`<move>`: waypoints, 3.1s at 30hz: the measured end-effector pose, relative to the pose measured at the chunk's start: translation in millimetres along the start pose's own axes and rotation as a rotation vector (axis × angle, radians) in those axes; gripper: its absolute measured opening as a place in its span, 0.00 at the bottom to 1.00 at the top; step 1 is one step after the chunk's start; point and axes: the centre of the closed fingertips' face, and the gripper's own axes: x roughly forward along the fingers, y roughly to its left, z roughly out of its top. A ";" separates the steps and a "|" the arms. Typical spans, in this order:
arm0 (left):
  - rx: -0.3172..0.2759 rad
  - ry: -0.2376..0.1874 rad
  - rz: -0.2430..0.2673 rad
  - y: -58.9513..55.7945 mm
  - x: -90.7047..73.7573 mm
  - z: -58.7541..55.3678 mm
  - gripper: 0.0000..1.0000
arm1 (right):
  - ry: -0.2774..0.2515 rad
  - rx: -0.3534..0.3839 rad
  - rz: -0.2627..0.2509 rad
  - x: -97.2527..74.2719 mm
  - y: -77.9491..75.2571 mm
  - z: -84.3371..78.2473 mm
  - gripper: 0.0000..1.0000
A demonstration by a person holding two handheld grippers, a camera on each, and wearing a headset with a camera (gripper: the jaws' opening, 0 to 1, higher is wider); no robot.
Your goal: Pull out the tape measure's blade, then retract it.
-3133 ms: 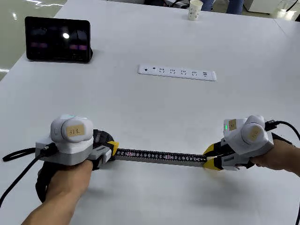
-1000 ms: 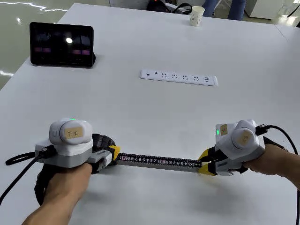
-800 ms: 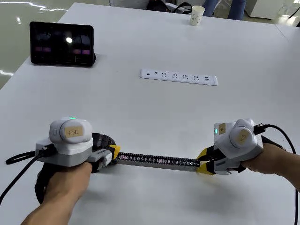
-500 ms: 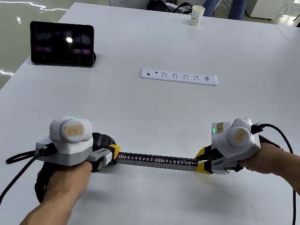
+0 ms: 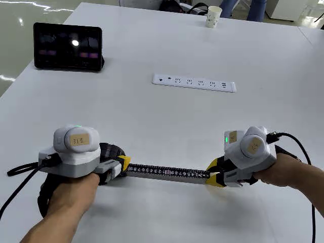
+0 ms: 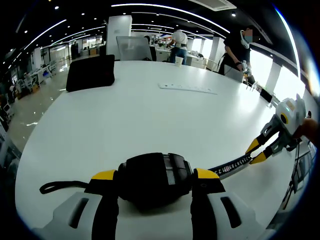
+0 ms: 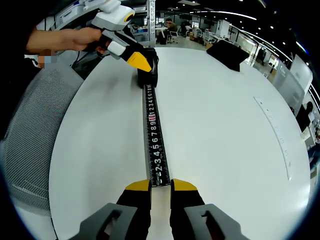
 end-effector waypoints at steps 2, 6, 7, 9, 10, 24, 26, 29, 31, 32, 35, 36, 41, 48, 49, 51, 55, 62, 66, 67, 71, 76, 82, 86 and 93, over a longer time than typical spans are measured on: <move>0.000 0.001 -0.001 -0.2 -0.4 0.0 0.53 | -0.001 0.000 0.001 0.8 0.2 1.1 0.11; -0.001 0.001 -0.002 -0.5 -1.1 0.0 0.53 | -0.003 0.000 0.001 1.9 0.5 3.4 0.11; -0.001 0.001 -0.002 -0.6 -1.2 0.0 0.53 | -0.004 0.001 0.001 2.1 0.7 3.8 0.11; -0.001 0.001 -0.002 -0.7 -1.4 0.0 0.53 | -0.006 0.001 0.001 2.6 0.9 5.3 0.11; -0.002 0.001 -0.002 -0.8 -1.5 0.0 0.53 | -0.006 0.001 0.001 2.9 1.0 5.8 0.11; -0.005 0.003 -0.007 -0.4 -1.5 0.1 0.53 | -0.013 0.002 0.005 8.4 2.7 14.7 0.11; -0.006 0.003 -0.007 -0.3 -1.4 0.1 0.53 | -0.015 0.003 0.005 8.7 2.8 16.2 0.11; -0.007 0.003 -0.008 -0.1 -1.3 0.1 0.53 | -0.016 0.003 0.005 9.7 2.3 17.5 0.11; -0.008 0.004 -0.009 0.0 -1.2 0.1 0.53 | -0.016 0.002 0.005 10.4 2.1 18.3 0.11; -0.008 0.004 -0.009 0.0 -1.1 0.1 0.53 | -0.016 0.001 0.006 10.6 2.1 18.8 0.11; -0.009 0.004 -0.010 0.1 -0.9 0.0 0.53 | -0.015 -0.002 0.006 11.5 2.5 20.7 0.11; -0.009 0.004 -0.011 0.2 -0.9 0.0 0.53 | -0.015 -0.003 0.007 11.8 2.8 21.5 0.11; -0.012 0.005 -0.013 1.2 -0.2 0.0 0.53 | -0.015 -0.006 0.008 12.7 4.6 25.6 0.11; -0.013 0.005 -0.014 1.7 1.1 -0.4 0.53 | -0.015 -0.010 0.011 15.4 5.7 29.8 0.11; -0.013 0.006 -0.015 1.7 1.1 -0.3 0.53 | -0.015 -0.010 0.012 16.0 5.8 30.6 0.11; -0.014 0.007 -0.015 1.8 1.1 -0.4 0.53 | -0.016 -0.011 0.013 17.2 5.8 31.7 0.11; -0.016 0.007 -0.016 1.9 1.1 -0.4 0.53 | -0.018 -0.012 0.013 18.9 5.5 34.1 0.11; -0.017 0.008 -0.017 2.2 1.9 -0.5 0.53 | -0.024 -0.019 0.013 21.4 6.0 39.7 0.11; -0.019 0.008 -0.017 2.0 1.4 -0.6 0.53 | -0.028 -0.023 0.012 22.1 7.0 44.0 0.11; -0.020 0.008 -0.018 1.9 1.3 -0.6 0.53 | -0.030 -0.023 0.012 22.3 7.2 44.8 0.11; -0.020 0.009 -0.019 1.5 0.6 -0.5 0.53 | -0.034 -0.026 0.013 23.8 7.7 48.1 0.11; -0.025 0.012 -0.023 0.9 -0.9 -0.4 0.53 | -0.041 -0.029 0.015 25.1 8.3 53.3 0.11; -0.027 0.013 -0.024 0.6 -1.5 -0.2 0.53 | -0.047 -0.033 0.019 29.7 7.8 59.2 0.11; -0.029 0.013 -0.027 0.7 -1.6 -0.1 0.53 | -0.052 -0.033 0.021 31.3 8.9 63.3 0.11; -0.031 0.015 -0.030 1.2 -1.4 -0.1 0.53 | -0.060 -0.036 0.024 35.2 9.1 68.9 0.11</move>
